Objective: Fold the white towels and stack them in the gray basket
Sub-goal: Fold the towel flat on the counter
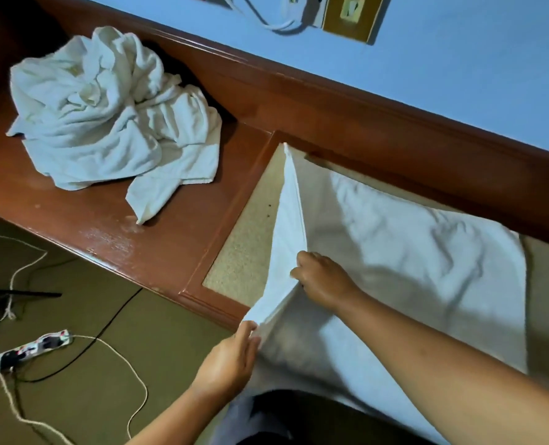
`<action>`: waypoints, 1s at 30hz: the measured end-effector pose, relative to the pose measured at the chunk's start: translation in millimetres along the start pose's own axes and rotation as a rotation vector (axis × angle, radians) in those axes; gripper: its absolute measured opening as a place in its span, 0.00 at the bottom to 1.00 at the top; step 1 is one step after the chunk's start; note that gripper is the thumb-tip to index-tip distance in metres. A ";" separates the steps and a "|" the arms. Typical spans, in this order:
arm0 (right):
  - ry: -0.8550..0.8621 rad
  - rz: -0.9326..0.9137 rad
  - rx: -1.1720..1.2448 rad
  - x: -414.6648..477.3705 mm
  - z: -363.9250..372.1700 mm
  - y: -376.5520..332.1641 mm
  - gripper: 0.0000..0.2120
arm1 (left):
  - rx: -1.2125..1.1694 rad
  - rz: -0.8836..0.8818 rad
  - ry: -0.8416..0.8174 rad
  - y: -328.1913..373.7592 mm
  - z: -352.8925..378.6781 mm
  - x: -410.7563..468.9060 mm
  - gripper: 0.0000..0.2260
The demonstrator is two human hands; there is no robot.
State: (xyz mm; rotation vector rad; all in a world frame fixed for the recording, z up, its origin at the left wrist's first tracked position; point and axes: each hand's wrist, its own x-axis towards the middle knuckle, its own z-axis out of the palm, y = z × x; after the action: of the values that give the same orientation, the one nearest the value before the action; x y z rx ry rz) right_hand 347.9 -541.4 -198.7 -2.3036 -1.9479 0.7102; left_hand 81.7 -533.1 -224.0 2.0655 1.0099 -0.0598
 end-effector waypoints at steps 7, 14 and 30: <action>0.133 0.465 -0.006 -174.3 26.4 70.7 0.11 | -0.339 0.134 -0.641 88.2 80.0 -46.8 0.13; -0.053 0.795 0.046 -308.7 82.1 66.0 0.25 | -0.338 -0.383 -0.016 36.5 119.9 -50.9 0.21; -0.064 1.067 0.973 -284.2 164.9 16.9 0.40 | -0.252 -0.393 -0.234 28.4 123.0 -92.6 0.08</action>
State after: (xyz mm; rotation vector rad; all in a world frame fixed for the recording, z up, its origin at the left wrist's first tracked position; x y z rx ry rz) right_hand 273.0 -855.4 -262.3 -2.3494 -0.0197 1.3404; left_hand 73.6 -686.6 -253.4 1.5710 1.1947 -0.3500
